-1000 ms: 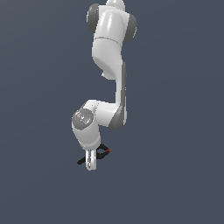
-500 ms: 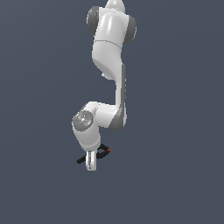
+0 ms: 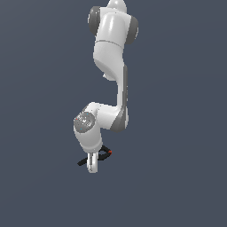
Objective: Pick up the object and move it to a goal position.
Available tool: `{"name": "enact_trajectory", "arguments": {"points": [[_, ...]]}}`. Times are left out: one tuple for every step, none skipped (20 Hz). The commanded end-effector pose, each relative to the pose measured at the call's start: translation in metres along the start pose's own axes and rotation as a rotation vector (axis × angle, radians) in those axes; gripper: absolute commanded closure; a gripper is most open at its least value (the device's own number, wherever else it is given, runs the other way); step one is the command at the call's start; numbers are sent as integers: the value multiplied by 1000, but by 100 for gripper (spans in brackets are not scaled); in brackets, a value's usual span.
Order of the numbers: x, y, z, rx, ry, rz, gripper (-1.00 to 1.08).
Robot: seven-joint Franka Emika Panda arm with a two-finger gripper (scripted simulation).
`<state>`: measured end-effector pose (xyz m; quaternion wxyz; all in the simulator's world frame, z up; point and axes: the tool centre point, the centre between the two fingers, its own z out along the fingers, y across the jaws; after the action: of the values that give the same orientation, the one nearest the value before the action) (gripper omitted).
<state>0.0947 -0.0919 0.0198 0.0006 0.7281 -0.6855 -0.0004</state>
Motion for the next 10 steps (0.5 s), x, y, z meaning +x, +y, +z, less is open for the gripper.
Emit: {"name": "enact_trajectory", "arguments": {"points": [[-2, 1, -3, 1, 0, -1, 108], [-3, 2, -4, 1, 0, -1, 108], [-4, 3, -5, 1, 0, -1, 108], [-5, 4, -7, 1, 0, -1, 108], [-7, 5, -9, 1, 0, -1, 108], [-8, 7, -11, 1, -1, -1, 108], [-10, 9, -13, 1, -1, -1, 108], [-12, 11, -16, 1, -1, -1, 108], [-14, 13, -19, 1, -1, -1, 108], [-17, 15, -23, 1, -1, -1, 108]]}}
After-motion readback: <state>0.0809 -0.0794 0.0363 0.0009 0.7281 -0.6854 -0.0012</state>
